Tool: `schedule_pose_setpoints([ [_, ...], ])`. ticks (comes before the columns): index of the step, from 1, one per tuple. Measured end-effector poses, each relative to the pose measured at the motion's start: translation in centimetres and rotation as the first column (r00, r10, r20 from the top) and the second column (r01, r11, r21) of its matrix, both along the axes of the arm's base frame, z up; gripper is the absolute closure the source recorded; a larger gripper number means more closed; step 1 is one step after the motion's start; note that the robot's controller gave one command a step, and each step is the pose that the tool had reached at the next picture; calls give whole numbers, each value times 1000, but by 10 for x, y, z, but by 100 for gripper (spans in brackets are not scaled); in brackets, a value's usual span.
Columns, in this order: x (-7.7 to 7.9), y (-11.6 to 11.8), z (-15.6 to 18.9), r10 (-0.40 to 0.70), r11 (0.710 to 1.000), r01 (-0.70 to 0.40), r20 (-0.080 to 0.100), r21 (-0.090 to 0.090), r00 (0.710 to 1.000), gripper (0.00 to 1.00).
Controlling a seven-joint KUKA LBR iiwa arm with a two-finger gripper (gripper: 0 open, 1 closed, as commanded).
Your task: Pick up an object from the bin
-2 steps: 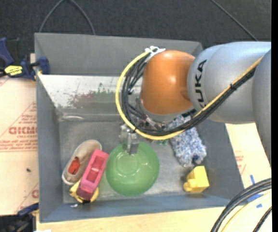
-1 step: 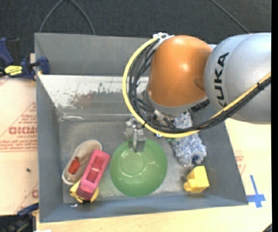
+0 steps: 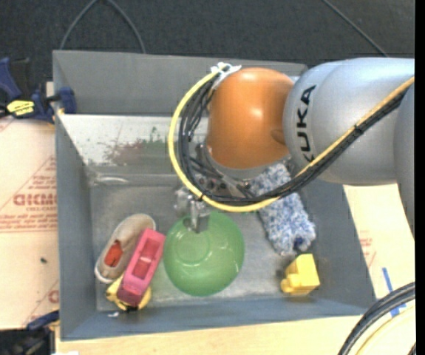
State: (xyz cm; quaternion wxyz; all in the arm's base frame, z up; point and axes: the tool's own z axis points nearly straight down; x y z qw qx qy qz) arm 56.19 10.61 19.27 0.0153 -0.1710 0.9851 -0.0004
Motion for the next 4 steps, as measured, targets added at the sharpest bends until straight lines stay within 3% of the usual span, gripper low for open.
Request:
schedule_pose_setpoints([
  [1, -76, 5, 26, -156, 988, 156, -5, 5, 988, 100],
  [2, -32, 14, -43, 248, 969, -248, 3, -7, 969, 100],
  [3, -62, 34, -41, -58, 998, 58, -1, 3, 998, 0],
  [4, -76, 45, -30, -138, 990, 138, 5, 9, 990, 0],
])
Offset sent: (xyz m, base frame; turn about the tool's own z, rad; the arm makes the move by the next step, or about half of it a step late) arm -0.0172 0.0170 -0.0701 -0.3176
